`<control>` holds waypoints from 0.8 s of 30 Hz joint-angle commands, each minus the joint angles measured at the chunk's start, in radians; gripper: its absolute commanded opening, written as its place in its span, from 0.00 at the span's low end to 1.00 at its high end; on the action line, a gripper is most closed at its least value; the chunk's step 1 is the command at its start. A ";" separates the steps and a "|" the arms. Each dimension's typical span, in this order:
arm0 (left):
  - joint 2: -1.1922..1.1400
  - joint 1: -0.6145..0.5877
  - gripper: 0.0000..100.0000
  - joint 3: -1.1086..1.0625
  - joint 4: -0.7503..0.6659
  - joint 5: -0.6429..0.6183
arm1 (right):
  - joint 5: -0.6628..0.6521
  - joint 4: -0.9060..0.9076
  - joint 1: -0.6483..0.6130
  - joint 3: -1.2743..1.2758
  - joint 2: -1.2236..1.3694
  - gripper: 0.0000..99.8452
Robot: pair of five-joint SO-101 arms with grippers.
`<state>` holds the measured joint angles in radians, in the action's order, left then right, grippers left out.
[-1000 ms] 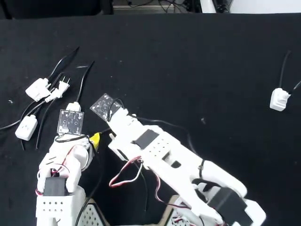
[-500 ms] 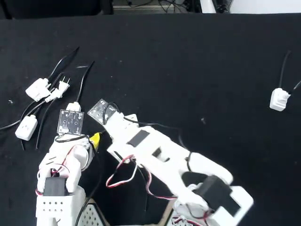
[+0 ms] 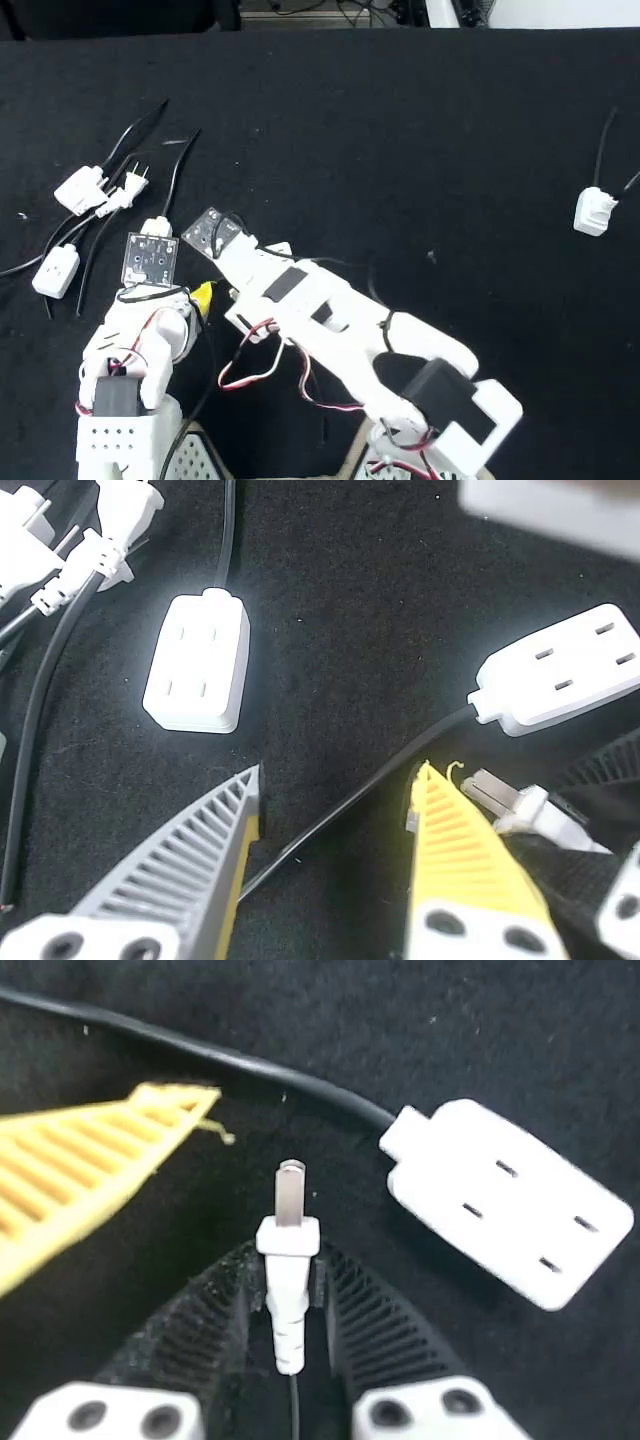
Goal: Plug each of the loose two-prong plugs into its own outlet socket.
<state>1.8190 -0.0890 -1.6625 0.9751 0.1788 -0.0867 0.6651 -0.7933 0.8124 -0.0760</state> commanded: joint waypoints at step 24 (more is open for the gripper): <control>0.005 0.077 0.25 0.110 -0.005 -0.107 | -0.135 -0.041 -0.078 0.168 -0.433 0.01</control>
<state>1.8190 -0.0414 -1.5520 0.9751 0.0499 -0.2186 0.6544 -0.8562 1.0104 -0.4549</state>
